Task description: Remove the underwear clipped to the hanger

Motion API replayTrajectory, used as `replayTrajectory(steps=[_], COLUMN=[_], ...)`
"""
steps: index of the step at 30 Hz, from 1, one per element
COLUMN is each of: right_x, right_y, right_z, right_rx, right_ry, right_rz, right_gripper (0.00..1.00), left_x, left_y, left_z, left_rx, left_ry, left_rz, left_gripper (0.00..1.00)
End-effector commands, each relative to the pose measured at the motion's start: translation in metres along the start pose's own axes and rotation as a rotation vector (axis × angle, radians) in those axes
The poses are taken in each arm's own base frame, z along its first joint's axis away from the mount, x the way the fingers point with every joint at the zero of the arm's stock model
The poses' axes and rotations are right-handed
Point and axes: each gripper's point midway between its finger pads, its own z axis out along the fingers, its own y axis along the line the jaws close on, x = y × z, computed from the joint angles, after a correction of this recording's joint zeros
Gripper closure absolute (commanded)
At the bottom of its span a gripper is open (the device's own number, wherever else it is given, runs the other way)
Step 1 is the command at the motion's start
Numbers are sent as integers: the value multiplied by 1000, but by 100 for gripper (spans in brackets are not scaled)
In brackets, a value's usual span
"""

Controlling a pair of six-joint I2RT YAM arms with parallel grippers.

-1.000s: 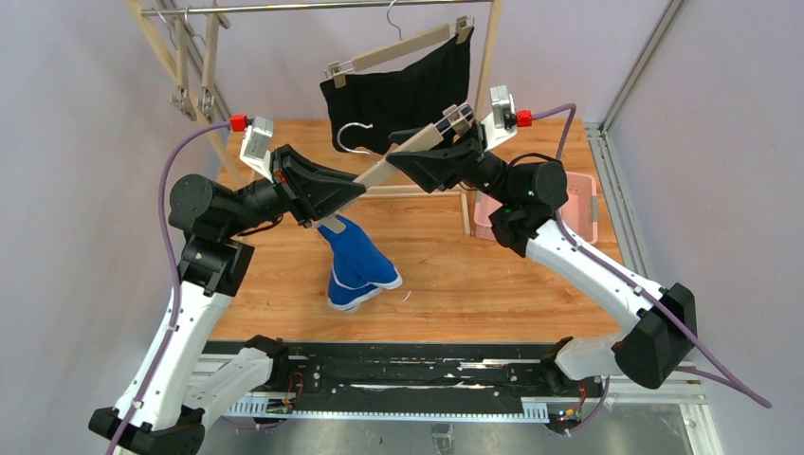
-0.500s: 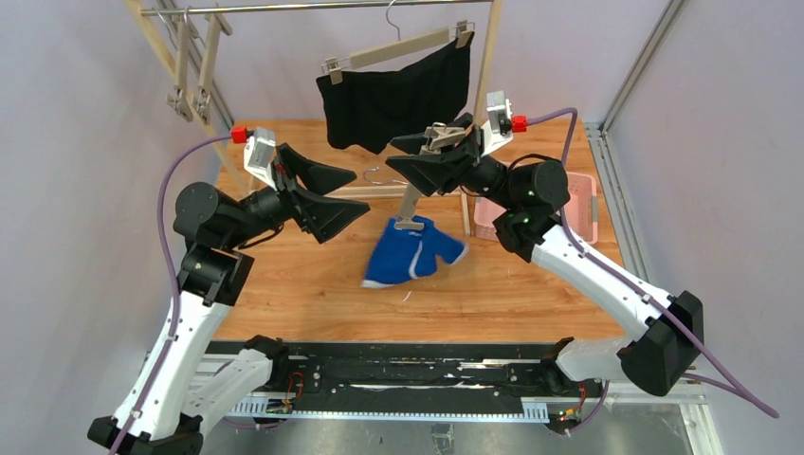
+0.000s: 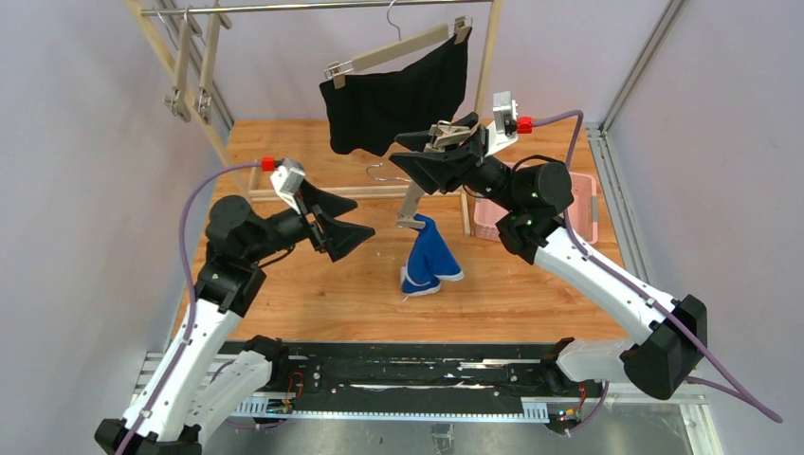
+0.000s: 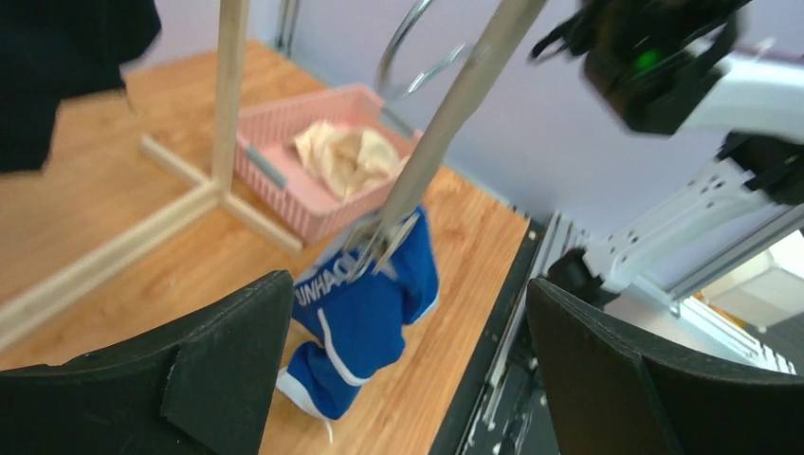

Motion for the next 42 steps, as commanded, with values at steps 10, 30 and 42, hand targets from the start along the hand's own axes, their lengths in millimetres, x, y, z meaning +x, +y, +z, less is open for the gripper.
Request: replayTrajectory(steps=[10,30,42], right_x=[-16,-19,-23], right_y=[11,25,31], right_z=[6,11,12], right_rx=[-39,-84,-107], right_ry=[-79,-80,-87], right_rz=[29,53,61], right_gripper=[99,99,99], left_x=[47,46,69], left_y=[27,2,0], left_z=[8,36,47], left_rx=[29,292,354], left_ry=[-88,-169,-92], left_rz=[159,221,180], left_gripper=[2,2,1])
